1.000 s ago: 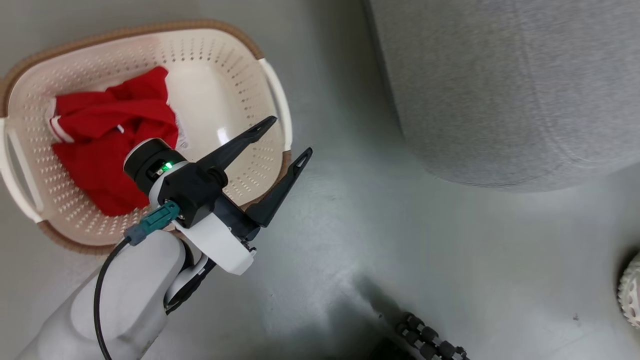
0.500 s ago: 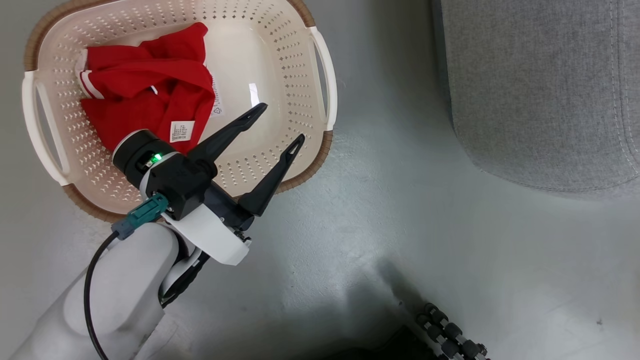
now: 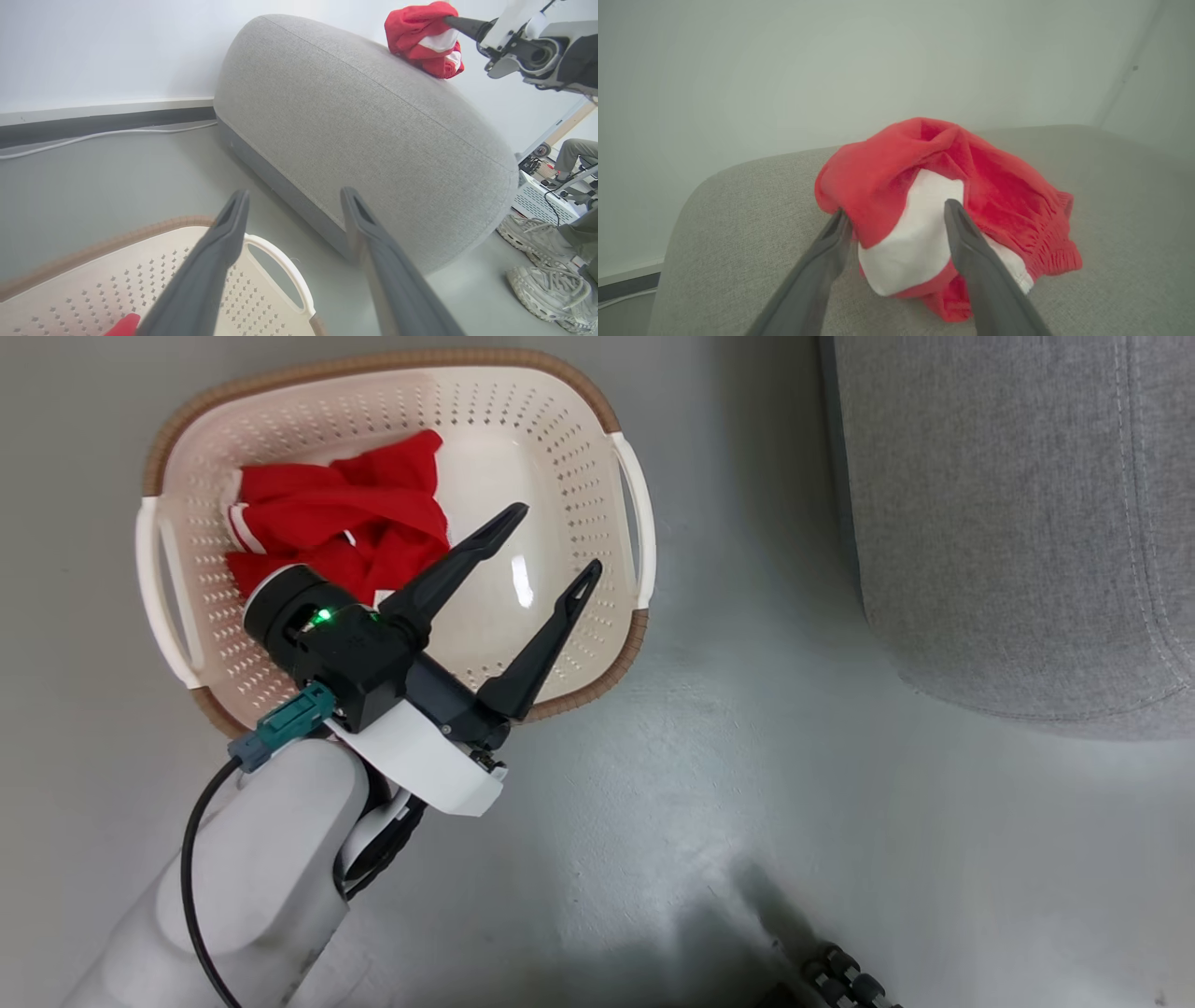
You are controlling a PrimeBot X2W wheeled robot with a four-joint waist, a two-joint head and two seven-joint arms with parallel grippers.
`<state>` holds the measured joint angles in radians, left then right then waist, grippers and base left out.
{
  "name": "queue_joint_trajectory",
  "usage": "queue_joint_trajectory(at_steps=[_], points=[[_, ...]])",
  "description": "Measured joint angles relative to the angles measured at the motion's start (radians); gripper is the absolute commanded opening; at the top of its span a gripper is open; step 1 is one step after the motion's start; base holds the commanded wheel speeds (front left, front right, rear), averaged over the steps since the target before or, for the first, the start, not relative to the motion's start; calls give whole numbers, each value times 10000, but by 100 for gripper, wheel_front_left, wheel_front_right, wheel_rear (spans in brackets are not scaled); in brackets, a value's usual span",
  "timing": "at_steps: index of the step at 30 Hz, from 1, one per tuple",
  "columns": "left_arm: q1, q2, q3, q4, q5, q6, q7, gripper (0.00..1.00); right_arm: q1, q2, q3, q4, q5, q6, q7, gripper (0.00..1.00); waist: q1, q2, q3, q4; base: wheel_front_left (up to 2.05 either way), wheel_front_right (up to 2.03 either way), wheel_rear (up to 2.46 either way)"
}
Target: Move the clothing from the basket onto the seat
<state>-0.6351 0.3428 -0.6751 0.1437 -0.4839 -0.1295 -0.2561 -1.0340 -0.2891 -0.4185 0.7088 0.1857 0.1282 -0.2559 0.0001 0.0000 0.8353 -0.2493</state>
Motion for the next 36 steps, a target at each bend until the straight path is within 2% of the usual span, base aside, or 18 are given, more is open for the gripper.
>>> queue_joint_trajectory(at_steps=[8,15,24,32,36], points=[[197,-527,543,251,-4,-2,0,100,1831,-4,667,-1532,640,0,0,100,0,0,-993,382,0,0,0],[1078,-1057,1699,598,92,-2,0,100,2924,151,1540,-2506,892,0,0,100,0,0,-2182,778,0,0,0],[2395,-1910,3965,1143,732,-2,2,100,4035,539,3056,-3020,1279,-2,0,100,0,0,-3855,1476,0,0,0],[2951,-2353,4961,1383,1308,-2,2,100,4512,746,4151,-2970,1482,-2,0,100,0,0,-5131,2267,0,0,0],[3246,-2483,5812,1519,1812,0,2,100,4752,796,4617,-3007,1459,-2,0,100,0,0,-5615,2649,0,0,0]])
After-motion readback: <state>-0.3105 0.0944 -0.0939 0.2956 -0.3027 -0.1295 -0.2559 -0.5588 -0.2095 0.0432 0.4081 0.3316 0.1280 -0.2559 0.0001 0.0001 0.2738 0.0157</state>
